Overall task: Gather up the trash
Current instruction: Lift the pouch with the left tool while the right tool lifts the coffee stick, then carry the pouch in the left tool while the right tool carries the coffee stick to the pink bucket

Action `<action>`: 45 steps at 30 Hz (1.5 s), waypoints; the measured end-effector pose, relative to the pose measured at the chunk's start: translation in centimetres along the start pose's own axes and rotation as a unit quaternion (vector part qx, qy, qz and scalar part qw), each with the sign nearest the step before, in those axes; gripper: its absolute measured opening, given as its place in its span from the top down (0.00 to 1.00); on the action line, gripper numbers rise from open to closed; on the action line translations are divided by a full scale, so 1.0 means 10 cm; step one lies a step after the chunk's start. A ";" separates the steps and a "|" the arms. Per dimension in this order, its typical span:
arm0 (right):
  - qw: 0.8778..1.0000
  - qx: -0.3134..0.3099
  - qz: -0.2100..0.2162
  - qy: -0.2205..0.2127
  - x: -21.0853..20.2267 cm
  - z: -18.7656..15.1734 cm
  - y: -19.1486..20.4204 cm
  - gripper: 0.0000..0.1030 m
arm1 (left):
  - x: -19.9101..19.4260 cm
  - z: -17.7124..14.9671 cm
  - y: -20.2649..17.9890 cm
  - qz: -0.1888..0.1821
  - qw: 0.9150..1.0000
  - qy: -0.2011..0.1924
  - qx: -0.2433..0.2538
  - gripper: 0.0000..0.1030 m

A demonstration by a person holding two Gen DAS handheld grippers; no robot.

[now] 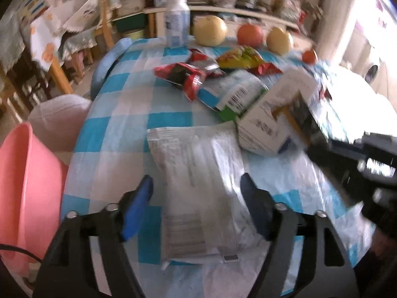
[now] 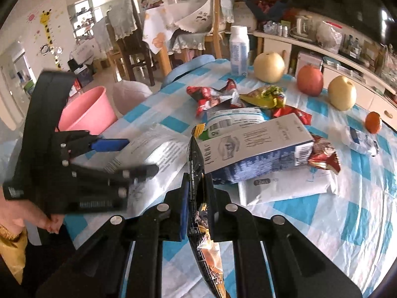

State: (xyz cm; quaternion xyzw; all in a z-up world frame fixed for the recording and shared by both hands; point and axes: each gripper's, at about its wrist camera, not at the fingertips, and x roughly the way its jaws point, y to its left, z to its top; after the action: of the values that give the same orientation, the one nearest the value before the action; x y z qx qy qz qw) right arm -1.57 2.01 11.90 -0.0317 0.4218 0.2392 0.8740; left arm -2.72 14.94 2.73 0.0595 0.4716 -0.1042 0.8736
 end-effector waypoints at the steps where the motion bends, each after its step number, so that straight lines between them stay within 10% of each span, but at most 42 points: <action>1: 1.000 0.001 -0.002 -0.001 -0.01 0.00 -0.01 0.88 | 0.02 -0.01 -0.04 0.005 1.000 0.005 0.010 0.23; 6: 1.000 0.005 -0.006 -0.007 -0.06 0.00 -0.05 0.87 | 0.10 -0.08 -0.19 0.023 0.998 0.024 0.048 0.15; 16: 0.999 0.029 -0.002 -0.024 -0.15 0.05 -0.04 0.87 | -0.03 -0.02 -0.02 0.006 1.000 -0.009 -0.022 0.52; 23: 0.997 0.071 0.032 -0.026 -0.15 0.06 -0.06 0.87 | -0.11 -0.03 0.11 -0.028 0.998 -0.013 -0.048 0.54; 26: 0.995 0.085 0.043 -0.026 -0.14 0.05 -0.07 0.87 | -0.18 -0.04 0.15 -0.061 0.998 -0.004 -0.029 0.53; 29: 0.995 0.087 0.042 -0.024 -0.14 0.03 -0.08 0.87 | -0.23 -0.08 0.23 -0.101 0.995 0.008 -0.026 0.19; 38: 0.996 0.078 0.040 -0.016 -0.11 0.01 -0.05 0.87 | 0.00 -0.30 -0.19 -0.045 0.990 0.089 0.096 0.07; 45: 0.996 0.077 0.040 -0.019 -0.14 -0.01 -0.06 0.87 | 0.01 -0.18 -0.07 -0.004 0.997 0.067 0.042 0.06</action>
State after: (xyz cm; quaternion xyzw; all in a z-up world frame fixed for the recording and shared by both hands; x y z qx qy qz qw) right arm -2.09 0.92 12.81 0.0569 0.4228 0.2416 0.8715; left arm -4.28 14.63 1.67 0.1016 0.5249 -0.1229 0.8361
